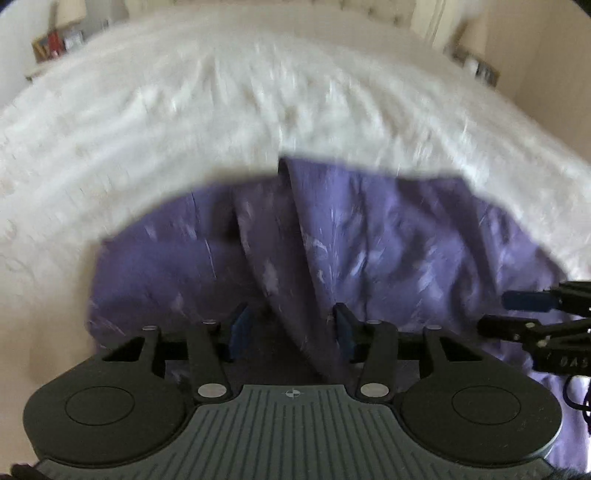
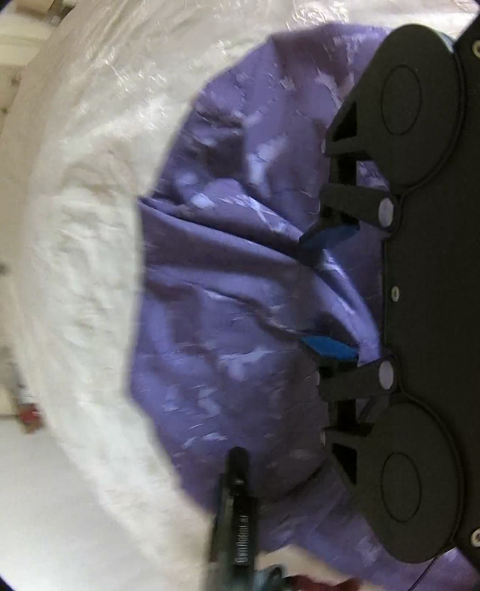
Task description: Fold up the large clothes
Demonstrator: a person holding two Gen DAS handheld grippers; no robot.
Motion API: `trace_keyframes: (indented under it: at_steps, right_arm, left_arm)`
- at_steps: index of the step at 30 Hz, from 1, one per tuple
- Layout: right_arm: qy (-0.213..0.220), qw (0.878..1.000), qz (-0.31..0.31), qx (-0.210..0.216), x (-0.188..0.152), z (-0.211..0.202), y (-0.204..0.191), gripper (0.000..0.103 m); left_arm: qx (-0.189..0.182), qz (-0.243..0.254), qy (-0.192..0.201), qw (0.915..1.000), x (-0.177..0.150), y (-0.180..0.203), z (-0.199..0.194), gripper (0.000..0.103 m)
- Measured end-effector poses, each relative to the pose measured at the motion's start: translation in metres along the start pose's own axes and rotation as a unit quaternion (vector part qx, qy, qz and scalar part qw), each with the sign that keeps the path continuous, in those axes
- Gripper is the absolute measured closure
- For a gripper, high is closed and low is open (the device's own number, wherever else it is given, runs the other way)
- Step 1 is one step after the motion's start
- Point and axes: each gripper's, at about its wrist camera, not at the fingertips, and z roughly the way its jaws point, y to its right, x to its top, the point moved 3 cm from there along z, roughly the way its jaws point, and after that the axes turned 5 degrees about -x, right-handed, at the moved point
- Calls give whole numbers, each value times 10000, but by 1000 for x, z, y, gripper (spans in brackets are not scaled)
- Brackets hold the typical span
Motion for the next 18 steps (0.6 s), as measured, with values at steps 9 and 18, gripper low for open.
trace_keyframes:
  at_steps: [9, 18]
  right_arm:
    - [864, 9959, -79, -242, 83, 26, 19, 37]
    - [22, 9973, 108, -726, 61, 102, 60, 30]
  left_arm:
    - [58, 18, 333, 9994, 65, 2, 31, 55]
    - [449, 119, -162, 9988, 49, -38, 98, 52]
